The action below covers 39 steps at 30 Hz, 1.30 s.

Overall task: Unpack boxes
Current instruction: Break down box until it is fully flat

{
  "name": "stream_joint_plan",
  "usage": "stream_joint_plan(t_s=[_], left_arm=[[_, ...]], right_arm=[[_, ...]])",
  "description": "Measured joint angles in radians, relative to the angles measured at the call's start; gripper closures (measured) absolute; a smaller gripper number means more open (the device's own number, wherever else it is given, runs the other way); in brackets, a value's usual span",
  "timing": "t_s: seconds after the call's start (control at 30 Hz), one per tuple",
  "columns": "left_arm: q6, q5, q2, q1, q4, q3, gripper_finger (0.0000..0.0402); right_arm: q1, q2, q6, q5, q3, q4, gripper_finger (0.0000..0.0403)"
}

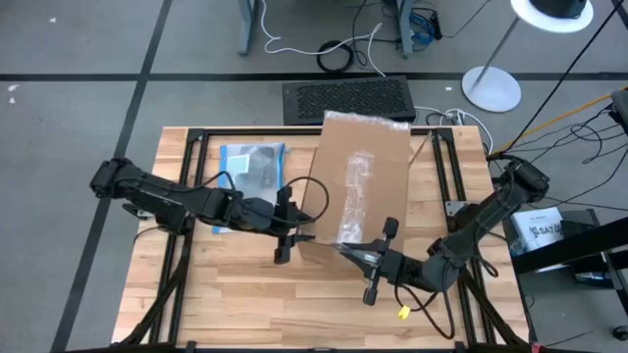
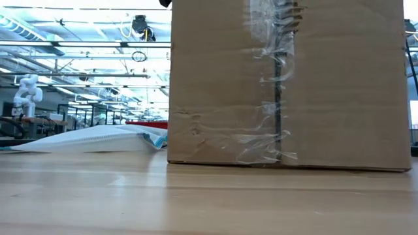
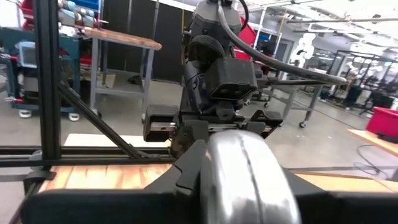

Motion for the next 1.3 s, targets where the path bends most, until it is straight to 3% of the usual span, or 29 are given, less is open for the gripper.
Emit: stream_joint_plan(t_s=[0.63,0.77,0.93,1.3], left_arm=[[0.016,-0.041,0.044,0.022,-0.008,0.002,0.0201],[0.020,-0.041,0.046,0.023,0.014,0.000,0.0201],[0.022,-0.038,0.047,0.025,0.019,0.000,0.0201],[0.021,-0.034,0.047,0.025,0.016,0.000,0.0201]], right_arm=[[0.176,-0.067,-0.074,0.309,-0.002,-0.069,0.0336],[0.175,-0.071,-0.074,0.291,-0.002,-0.058,0.0336],[0.102,-0.071,-0.013,0.161,-0.002,-0.096,0.0336],[0.029,-0.070,-0.010,0.050,-0.002,-0.088,0.0336]])
